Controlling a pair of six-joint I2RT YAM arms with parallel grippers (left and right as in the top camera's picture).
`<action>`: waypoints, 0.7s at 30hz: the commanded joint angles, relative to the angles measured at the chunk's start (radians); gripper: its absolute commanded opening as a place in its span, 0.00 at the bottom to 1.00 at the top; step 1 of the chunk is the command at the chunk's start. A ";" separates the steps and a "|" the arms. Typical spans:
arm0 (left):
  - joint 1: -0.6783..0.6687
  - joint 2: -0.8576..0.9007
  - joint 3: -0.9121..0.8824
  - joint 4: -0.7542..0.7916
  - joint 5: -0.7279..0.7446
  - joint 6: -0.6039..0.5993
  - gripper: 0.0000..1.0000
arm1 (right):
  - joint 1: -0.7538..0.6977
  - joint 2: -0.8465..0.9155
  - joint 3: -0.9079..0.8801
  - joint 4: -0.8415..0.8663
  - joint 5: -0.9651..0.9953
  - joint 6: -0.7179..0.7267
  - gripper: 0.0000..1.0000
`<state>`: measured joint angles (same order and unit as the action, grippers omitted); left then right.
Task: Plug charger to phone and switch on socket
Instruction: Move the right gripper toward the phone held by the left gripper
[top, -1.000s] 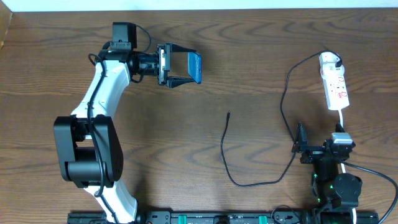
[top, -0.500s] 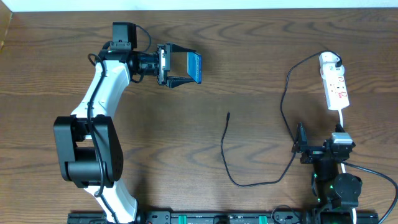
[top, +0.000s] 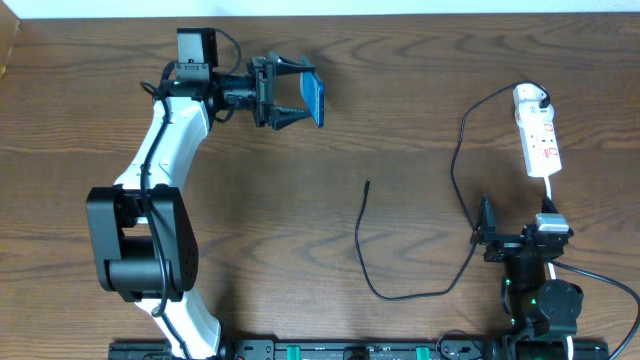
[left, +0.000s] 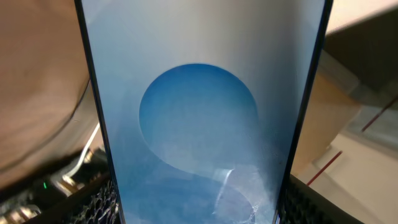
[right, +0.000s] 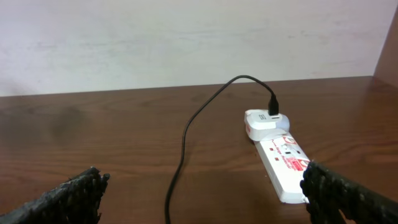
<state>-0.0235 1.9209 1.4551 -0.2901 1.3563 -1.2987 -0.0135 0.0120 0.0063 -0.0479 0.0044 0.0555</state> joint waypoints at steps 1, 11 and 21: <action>0.000 -0.038 0.023 0.061 -0.042 0.023 0.07 | 0.011 -0.005 -0.001 0.019 0.027 -0.013 0.99; 0.000 -0.038 0.023 0.213 -0.183 0.041 0.07 | 0.006 -0.005 0.008 0.127 0.129 -0.099 0.99; 0.000 -0.038 0.023 0.251 -0.224 0.018 0.07 | -0.063 0.205 0.189 0.127 0.107 -0.132 0.99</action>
<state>-0.0235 1.9205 1.4555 -0.0490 1.1290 -1.2827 -0.0586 0.1257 0.1059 0.0734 0.1246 -0.0456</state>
